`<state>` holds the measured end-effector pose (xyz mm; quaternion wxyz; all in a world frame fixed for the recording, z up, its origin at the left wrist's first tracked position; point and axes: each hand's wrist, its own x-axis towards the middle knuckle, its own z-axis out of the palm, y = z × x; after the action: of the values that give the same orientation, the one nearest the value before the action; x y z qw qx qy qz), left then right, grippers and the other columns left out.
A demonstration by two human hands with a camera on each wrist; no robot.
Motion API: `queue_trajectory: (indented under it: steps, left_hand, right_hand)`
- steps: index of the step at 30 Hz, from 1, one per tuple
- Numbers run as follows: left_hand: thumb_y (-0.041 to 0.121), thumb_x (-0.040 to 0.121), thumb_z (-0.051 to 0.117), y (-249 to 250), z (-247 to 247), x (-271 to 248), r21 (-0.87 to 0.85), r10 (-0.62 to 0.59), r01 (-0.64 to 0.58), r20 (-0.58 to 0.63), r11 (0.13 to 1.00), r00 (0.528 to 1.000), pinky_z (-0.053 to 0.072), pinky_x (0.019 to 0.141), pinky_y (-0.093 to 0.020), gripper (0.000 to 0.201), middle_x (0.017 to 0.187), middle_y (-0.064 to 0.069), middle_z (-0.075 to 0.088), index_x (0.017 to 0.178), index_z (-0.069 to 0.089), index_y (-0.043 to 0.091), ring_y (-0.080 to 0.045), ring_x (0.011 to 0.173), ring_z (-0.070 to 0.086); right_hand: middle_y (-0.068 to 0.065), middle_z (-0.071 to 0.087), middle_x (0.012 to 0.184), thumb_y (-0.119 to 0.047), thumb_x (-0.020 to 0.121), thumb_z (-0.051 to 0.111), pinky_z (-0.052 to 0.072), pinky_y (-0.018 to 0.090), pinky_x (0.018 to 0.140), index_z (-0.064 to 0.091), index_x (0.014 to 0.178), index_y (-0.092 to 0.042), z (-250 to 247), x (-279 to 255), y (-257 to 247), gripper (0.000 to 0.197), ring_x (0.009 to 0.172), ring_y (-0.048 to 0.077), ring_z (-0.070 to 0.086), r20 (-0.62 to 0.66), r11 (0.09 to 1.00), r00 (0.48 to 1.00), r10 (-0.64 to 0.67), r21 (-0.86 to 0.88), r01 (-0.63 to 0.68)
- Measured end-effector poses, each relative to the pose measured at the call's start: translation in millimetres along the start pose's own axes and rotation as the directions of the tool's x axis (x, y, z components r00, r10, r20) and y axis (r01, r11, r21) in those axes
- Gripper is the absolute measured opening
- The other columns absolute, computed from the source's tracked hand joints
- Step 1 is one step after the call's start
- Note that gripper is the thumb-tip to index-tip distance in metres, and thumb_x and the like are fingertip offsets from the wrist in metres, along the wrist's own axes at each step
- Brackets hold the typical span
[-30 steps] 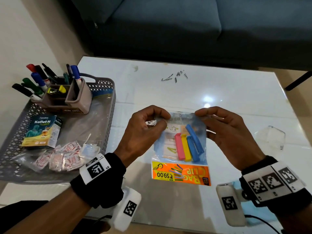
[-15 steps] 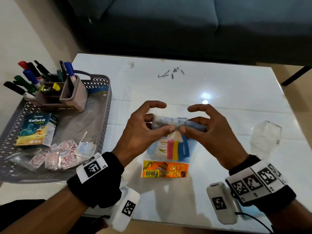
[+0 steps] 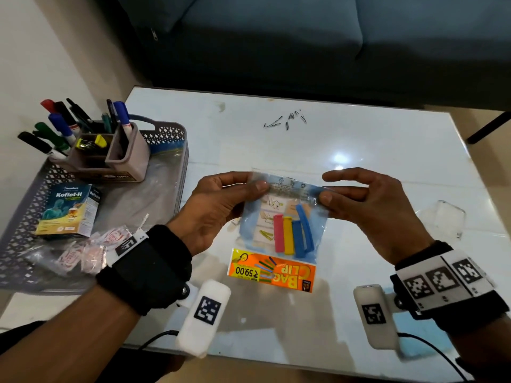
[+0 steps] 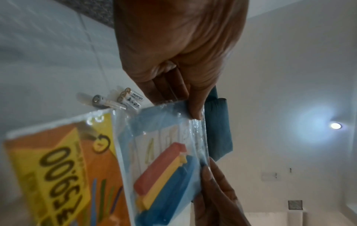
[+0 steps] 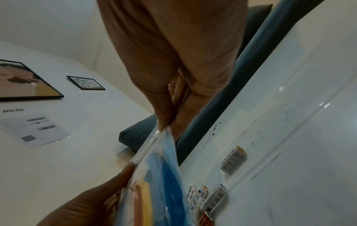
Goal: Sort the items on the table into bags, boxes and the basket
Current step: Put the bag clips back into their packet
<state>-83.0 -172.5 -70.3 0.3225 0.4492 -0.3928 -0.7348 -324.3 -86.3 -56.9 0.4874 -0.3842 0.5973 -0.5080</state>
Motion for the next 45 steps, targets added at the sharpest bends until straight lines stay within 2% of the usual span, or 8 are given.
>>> queue_trajectory:
  steps: [5,8,17,28,34,38,42,45]
  left_hand:
    - [0.013,0.078,0.076,-1.0,-2.1,2.0,-0.067,-0.050,0.051,0.015,0.996,0.999,0.057,0.093,-0.033,0.034,0.104,-0.012,0.077,0.111,0.076,0.006,-0.019,0.089,0.072]
    - [0.009,0.079,0.076,-7.5,1.9,0.3,-0.095,-0.057,0.055,-0.017,0.994,0.998,0.059,0.087,-0.029,0.038,0.105,-0.014,0.076,0.116,0.073,0.001,-0.021,0.090,0.070]
    - [0.021,0.084,0.080,-23.9,17.6,-9.1,0.175,0.013,-0.019,0.037,0.984,0.999,0.061,0.082,-0.034,0.026,0.103,-0.013,0.078,0.105,0.078,0.005,-0.023,0.093,0.075]
    - [0.015,0.092,0.073,1.6,12.7,-12.8,0.249,0.067,-0.090,0.103,0.964,0.993,0.053,0.098,-0.041,0.020,0.110,-0.020,0.075,0.107,0.077,0.001,-0.021,0.095,0.068]
    - [0.013,0.095,0.070,24.3,4.5,-33.3,0.214,0.116,-0.128,0.067,0.969,0.991,0.058,0.081,-0.030,0.019,0.108,-0.019,0.075,0.110,0.074,0.001,-0.021,0.090,0.069]
    - [0.014,0.091,0.075,42.0,-17.5,-46.4,0.262,0.136,-0.142,0.039,0.955,0.990,0.061,0.085,-0.041,0.017,0.108,-0.016,0.076,0.107,0.073,0.009,-0.022,0.090,0.074]
    - [0.012,0.091,0.076,75.1,-47.1,-69.5,0.530,0.211,-0.280,0.188,0.801,0.959,0.063,0.084,-0.035,0.023,0.105,-0.012,0.077,0.113,0.071,0.008,-0.020,0.096,0.075]
    - [0.014,0.089,0.078,106.4,-85.1,-98.2,0.773,0.277,-0.405,0.303,0.488,0.912,0.059,0.083,-0.021,0.021,0.101,0.005,0.076,0.110,0.074,0.013,-0.003,0.092,0.072]
  right_hand:
    - [0.022,0.076,0.106,-0.001,0.090,0.067,0.062,0.042,0.087,0.062,0.131,-0.011,-4.4,1.5,-1.7,0.042,0.103,0.033,0.074,0.052,0.994,0.999,0.015,0.103,-0.020]
    - [0.020,0.075,0.112,-0.015,0.085,0.070,0.061,0.038,0.086,0.061,0.134,-0.016,0.7,-0.4,-0.4,0.049,0.104,0.029,0.073,0.127,0.986,0.990,0.069,0.143,-0.087]
    - [0.016,0.079,0.089,-0.011,0.076,0.086,0.062,0.037,0.080,0.073,0.109,-0.010,17.3,-3.5,12.4,0.036,0.087,0.032,0.077,0.122,0.989,0.990,0.063,-0.144,-0.045]
    - [0.023,0.069,0.126,0.017,0.095,0.043,0.059,0.042,0.091,0.045,0.146,-0.019,0.3,-11.3,-8.6,0.063,0.116,0.039,0.068,0.416,0.991,0.906,0.081,0.063,-0.118]
    - [0.013,0.073,0.123,0.000,0.080,0.069,0.060,0.050,0.090,0.059,0.135,-0.014,24.3,-24.4,-5.5,0.057,0.115,0.035,0.070,0.370,0.993,0.922,0.113,-0.013,-0.116]
    - [0.015,0.076,0.114,-0.014,0.078,0.080,0.055,0.060,0.095,0.066,0.126,-0.009,46.3,-35.4,1.1,0.050,0.108,0.036,0.073,0.290,0.994,0.952,0.103,-0.058,-0.090]
    - [0.008,0.078,0.111,-0.055,0.053,0.095,0.061,0.043,0.090,0.071,0.119,-0.014,68.9,-36.9,-16.2,0.081,0.104,0.028,0.075,0.275,0.987,0.962,-0.006,-0.152,0.049]
    - [-0.005,0.080,0.101,-0.032,0.070,0.086,0.062,0.030,0.082,0.074,0.108,-0.022,104.3,-34.7,-47.8,0.041,0.096,0.015,0.076,0.366,0.918,0.925,-0.106,-0.320,0.232]
